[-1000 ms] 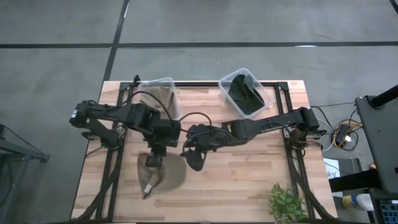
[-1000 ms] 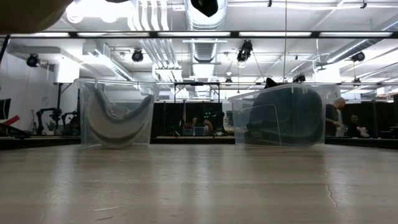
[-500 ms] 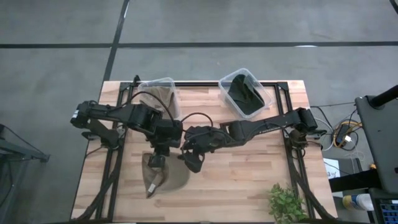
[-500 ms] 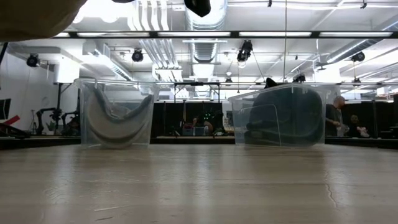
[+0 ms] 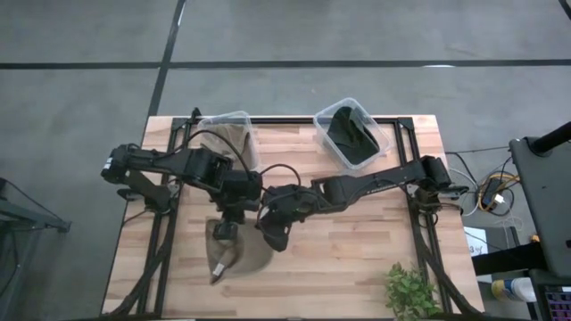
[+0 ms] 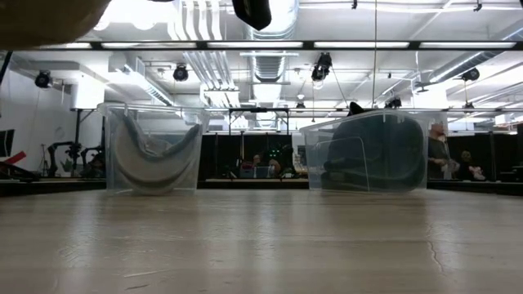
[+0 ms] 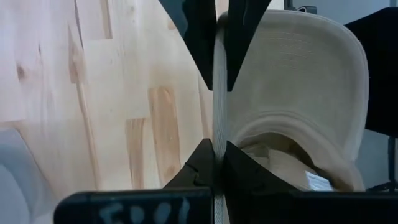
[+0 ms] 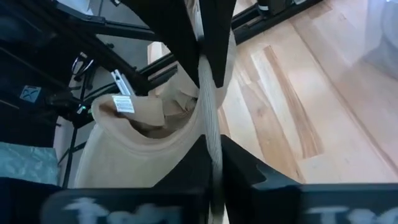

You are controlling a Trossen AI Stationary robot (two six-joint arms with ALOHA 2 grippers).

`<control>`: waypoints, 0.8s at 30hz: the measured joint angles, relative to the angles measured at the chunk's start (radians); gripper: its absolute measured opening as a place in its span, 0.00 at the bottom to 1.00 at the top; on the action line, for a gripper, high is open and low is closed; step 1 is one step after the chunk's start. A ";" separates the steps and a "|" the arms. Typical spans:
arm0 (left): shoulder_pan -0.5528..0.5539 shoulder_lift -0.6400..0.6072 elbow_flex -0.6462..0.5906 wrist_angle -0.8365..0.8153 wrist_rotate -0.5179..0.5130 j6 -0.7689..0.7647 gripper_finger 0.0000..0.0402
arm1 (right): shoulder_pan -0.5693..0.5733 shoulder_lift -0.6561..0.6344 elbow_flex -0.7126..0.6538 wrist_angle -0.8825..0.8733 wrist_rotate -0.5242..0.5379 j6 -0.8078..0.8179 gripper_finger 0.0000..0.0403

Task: Pick & Place hat
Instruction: Put the brown cap into the left transparent bin

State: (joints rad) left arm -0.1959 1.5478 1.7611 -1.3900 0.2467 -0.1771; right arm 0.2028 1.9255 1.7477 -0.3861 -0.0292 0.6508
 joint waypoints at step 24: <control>0.016 -0.041 0.244 -0.170 -0.455 -0.031 0.49 | -0.020 -0.002 -0.002 -0.035 0.203 0.093 0.02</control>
State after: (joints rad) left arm -0.1802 1.5072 2.0048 -1.5600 -0.2079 -0.2081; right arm 0.1828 1.9236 1.7462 -0.4210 0.1742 0.7438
